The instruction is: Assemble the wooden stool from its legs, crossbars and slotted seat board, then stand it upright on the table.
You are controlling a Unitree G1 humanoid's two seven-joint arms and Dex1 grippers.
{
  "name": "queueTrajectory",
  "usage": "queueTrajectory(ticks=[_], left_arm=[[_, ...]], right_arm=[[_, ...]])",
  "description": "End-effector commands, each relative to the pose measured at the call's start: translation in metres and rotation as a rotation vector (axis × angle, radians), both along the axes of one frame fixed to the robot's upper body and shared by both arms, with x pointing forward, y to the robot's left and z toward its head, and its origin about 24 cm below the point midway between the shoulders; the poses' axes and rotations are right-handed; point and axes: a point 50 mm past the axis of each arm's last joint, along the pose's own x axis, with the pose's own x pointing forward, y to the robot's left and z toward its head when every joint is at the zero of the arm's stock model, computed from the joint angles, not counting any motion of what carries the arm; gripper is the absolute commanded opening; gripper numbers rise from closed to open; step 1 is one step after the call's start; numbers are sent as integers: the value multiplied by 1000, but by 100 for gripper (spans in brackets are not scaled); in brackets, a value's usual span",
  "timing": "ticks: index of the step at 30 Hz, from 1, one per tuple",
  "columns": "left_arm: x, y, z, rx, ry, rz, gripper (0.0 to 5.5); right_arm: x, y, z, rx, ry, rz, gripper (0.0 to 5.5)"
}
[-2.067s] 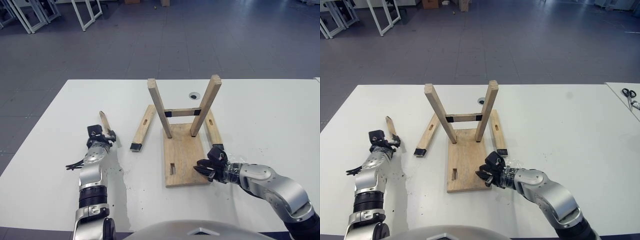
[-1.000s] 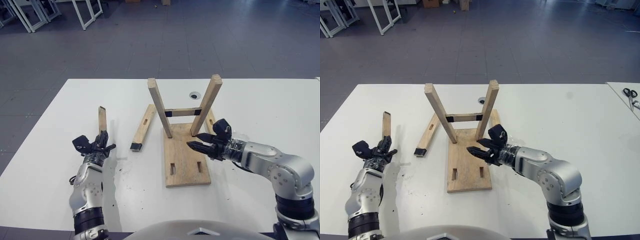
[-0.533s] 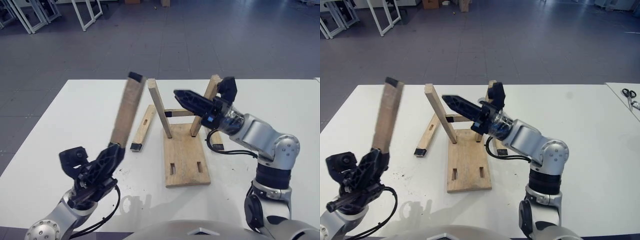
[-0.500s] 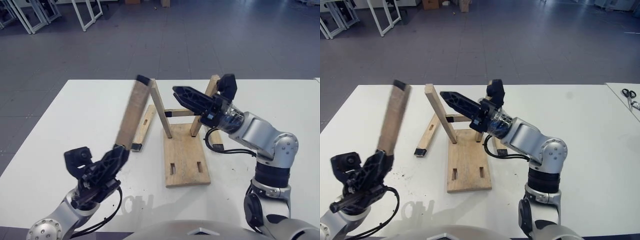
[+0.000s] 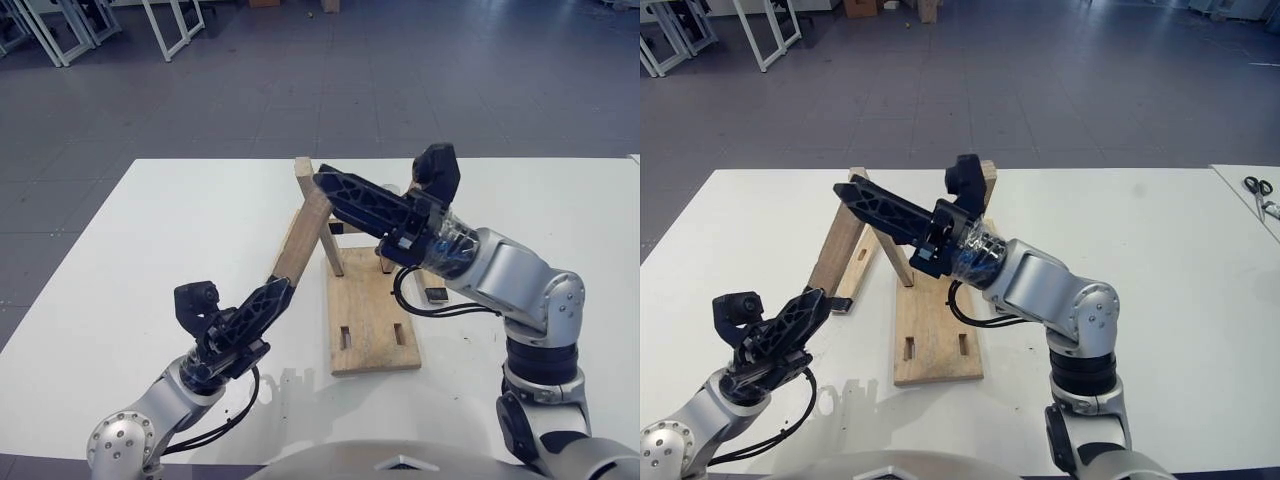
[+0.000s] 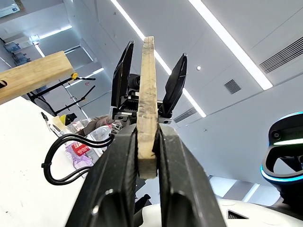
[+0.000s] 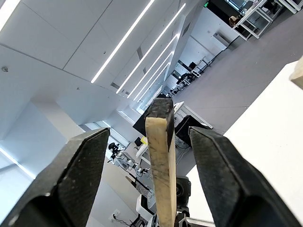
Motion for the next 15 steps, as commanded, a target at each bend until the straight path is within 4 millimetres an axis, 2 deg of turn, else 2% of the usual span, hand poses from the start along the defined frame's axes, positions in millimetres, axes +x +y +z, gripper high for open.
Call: queueTrajectory(ticks=[1,9,12,14,15], left_arm=[[1,-4,-5,50,14,-23,43],[1,-5,-7,76,-2,-2,43],[4,-10,-9,138,-16,11,43],[7,-10,-9,114,-1,10,43],[8,-10,-8,83,7,9,83]], right_arm=[[5,4,1,-5,23,-5,240],[10,2,-9,-75,52,-59,98],[13,2,-15,-118,54,-102,48],[15,2,-19,-139,60,-140,41],[16,1,-21,-145,67,-162,41]])
